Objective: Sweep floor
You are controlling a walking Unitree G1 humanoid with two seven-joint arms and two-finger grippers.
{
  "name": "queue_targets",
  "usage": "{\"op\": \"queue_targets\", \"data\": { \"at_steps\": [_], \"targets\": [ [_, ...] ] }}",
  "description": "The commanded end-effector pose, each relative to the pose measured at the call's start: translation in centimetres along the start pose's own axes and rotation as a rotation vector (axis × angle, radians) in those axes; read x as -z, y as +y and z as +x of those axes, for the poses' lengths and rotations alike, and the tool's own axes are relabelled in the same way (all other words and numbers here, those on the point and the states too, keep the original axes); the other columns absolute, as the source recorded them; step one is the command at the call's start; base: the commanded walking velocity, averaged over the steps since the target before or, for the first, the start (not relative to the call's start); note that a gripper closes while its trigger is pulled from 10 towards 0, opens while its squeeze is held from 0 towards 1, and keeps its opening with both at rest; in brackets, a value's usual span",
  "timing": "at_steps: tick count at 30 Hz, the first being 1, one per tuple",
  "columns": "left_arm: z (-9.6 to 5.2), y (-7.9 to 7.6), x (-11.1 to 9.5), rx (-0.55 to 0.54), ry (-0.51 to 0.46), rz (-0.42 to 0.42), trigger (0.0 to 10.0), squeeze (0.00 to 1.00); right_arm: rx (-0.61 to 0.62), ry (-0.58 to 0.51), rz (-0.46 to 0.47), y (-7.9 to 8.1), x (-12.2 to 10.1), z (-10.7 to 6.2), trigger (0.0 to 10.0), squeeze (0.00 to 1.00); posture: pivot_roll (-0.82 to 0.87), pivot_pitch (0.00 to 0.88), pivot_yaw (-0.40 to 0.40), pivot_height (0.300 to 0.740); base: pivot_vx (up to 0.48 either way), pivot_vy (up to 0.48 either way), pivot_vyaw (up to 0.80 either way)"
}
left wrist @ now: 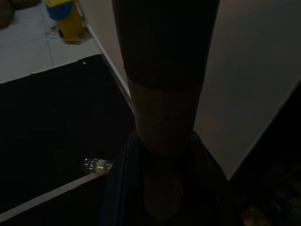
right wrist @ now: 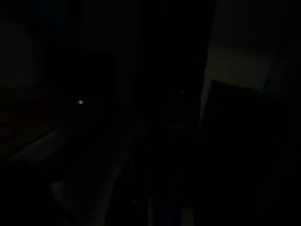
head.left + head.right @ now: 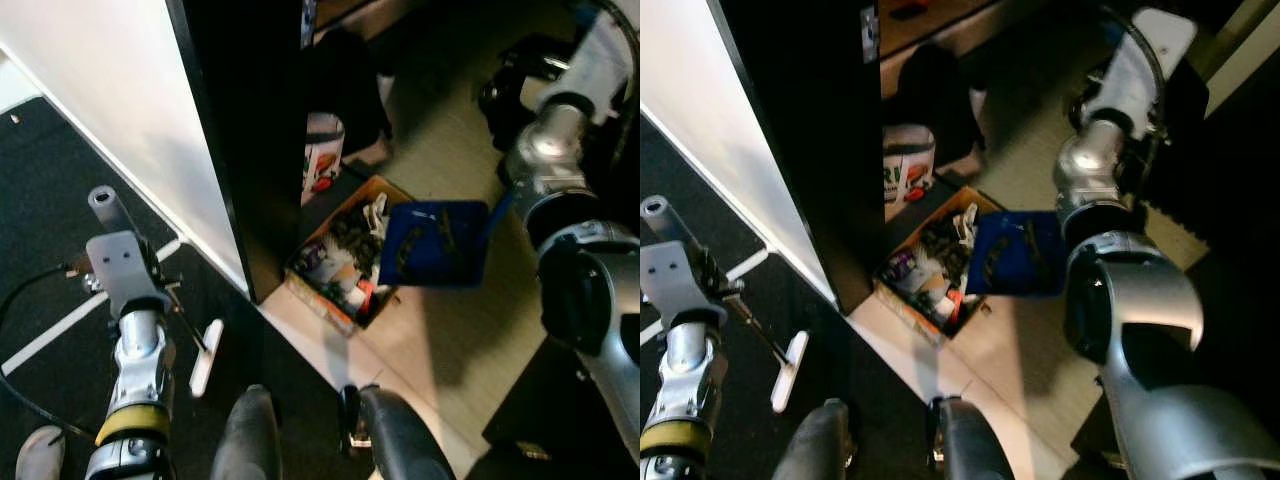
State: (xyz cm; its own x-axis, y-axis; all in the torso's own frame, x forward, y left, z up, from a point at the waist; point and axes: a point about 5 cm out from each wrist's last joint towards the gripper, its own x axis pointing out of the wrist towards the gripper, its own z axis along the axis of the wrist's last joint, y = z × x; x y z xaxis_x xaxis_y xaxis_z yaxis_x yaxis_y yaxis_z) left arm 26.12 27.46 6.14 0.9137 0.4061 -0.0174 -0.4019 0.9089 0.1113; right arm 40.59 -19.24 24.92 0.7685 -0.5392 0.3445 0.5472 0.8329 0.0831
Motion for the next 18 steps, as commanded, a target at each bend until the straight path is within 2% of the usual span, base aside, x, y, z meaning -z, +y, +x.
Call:
{"op": "queue_targets", "data": {
  "at_steps": [1, 2, 3, 4, 7, 10, 13, 14, 17, 18],
  "targets": [
    [-0.9, 0.7, 1.9, -0.02, 0.096, 0.013, 10.0, 0.0, 0.002, -0.074, 0.003, 0.0, -1.4, 0.6, 10.0, 0.0, 0.08, 0.165, -0.192, 0.74, 0.0, 0.0, 0.0],
    [-1.0, 0.8, 1.8, -0.035, 0.091, 0.008, 10.0, 0.0, -0.038, -0.119, 0.022, 1.8, -2.6, 0.0, 10.0, 0.0, 0.08, 0.157, -0.201, 0.74, 0.0, 0.0, 0.0],
    [-1.0, 0.9, 1.7, -0.04, 0.089, 0.006, 10.0, 0.0, -0.059, -0.145, 0.026, 2.7, -3.2, -0.3, 10.0, 0.0, 0.08, 0.157, -0.201, 0.74, 0.0, 0.0, 0.0],
    [-1.0, 0.9, 1.7, -0.04, 0.089, 0.006, 10.0, 0.0, -0.059, -0.145, 0.026, 2.7, -3.2, -0.3, 10.0, 0.0, 0.08, 0.157, -0.201, 0.74, 0.0, 0.0, 0.0],
    [-1.0, 0.9, 1.7, -0.047, 0.087, 0.002, 10.0, 0.0, -0.126, -0.242, 0.015, 4.9, -4.8, -1.3, 10.0, 0.0, 0.08, 0.149, -0.208, 0.74, 0.0, 0.0, 0.0],
    [-1.0, 0.9, 1.7, -0.048, 0.086, 0.001, 10.0, 0.0, -0.142, -0.277, 0.002, 5.3, -5.2, -1.6, 10.0, 0.0, 0.08, 0.147, -0.21, 0.74, 0.0, 0.0, 0.0],
    [-1.1, 0.8, 1.6, -0.052, 0.085, -0.002, 10.0, 0.0, -0.175, -0.417, -0.076, 6.5, -5.9, -2.8, 10.0, 0.0, 0.08, 0.142, -0.209, 0.74, 0.0, 0.0, 0.0],
    [-1.1, 0.8, 1.6, -0.052, 0.085, -0.002, 10.0, 0.0, -0.175, -0.417, -0.076, 6.5, -5.9, -2.8, 10.0, 0.0, 0.08, 0.142, -0.209, 0.74, 0.0, 0.0, 0.0],
    [-1.1, 0.7, 1.6, -0.05, 0.087, -0.004, 10.0, 0.0, -0.201, -0.537, -0.127, 7.3, -6.5, -3.8, 10.0, 0.0, 0.08, 0.143, -0.209, 0.74, 0.0, 0.0, 0.0],
    [-1.1, 0.7, 1.6, -0.05, 0.087, -0.004, 10.0, 0.0, -0.201, -0.537, -0.127, 7.3, -6.5, -3.8, 10.0, 0.0, 0.08, 0.143, -0.209, 0.74, 0.0, 0.0, 0.0]
  ]
}}
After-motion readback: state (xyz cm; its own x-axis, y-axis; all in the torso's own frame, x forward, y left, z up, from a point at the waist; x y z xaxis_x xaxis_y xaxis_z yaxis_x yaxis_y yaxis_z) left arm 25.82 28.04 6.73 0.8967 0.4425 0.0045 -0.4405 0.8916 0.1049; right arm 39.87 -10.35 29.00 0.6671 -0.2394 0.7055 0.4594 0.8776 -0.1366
